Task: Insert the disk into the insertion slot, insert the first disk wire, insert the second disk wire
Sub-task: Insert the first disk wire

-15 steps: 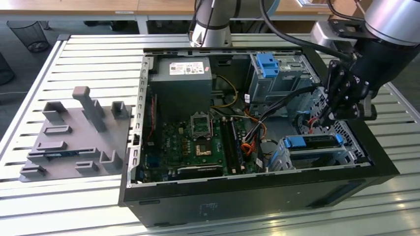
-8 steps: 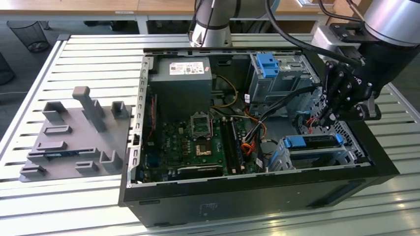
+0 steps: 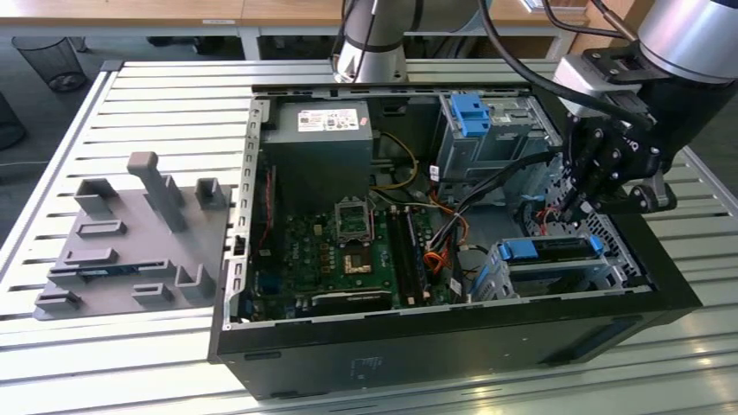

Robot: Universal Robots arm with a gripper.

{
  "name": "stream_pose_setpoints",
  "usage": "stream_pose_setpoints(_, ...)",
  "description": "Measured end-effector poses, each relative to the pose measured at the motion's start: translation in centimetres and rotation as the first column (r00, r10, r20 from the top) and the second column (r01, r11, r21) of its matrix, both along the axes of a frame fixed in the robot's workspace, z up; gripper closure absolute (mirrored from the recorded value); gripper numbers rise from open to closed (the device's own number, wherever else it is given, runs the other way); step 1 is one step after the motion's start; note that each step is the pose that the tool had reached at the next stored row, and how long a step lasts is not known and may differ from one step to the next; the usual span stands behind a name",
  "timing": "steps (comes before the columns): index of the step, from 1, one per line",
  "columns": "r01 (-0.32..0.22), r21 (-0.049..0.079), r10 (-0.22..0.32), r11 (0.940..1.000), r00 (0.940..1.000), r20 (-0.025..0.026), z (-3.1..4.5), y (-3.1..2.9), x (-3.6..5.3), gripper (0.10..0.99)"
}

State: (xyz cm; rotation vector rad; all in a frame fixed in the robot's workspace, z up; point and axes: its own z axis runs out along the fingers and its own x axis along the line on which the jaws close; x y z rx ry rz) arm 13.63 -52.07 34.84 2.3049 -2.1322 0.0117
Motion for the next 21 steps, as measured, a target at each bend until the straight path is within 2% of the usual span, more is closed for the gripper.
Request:
stream_pose_setpoints(5, -0.001, 0.000, 0.001, 1.0000, 1.0000, 0.0077, -0.03, -0.36, -0.11, 0.922)
stream_pose_setpoints(14, -0.002, 0.000, 0.002, 1.0000, 0.9998, 0.0174, -0.22, -0.92, -0.34, 0.922)
stream_pose_setpoints(18, -0.002, 0.000, 0.002, 1.0000, 0.9998, 0.0207, -0.38, -0.96, -0.55, 0.922)
stream_pose_setpoints(21, -0.002, 0.000, 0.002, 1.0000, 0.9998, 0.0211, -0.48, -1.03, -0.55, 0.922)
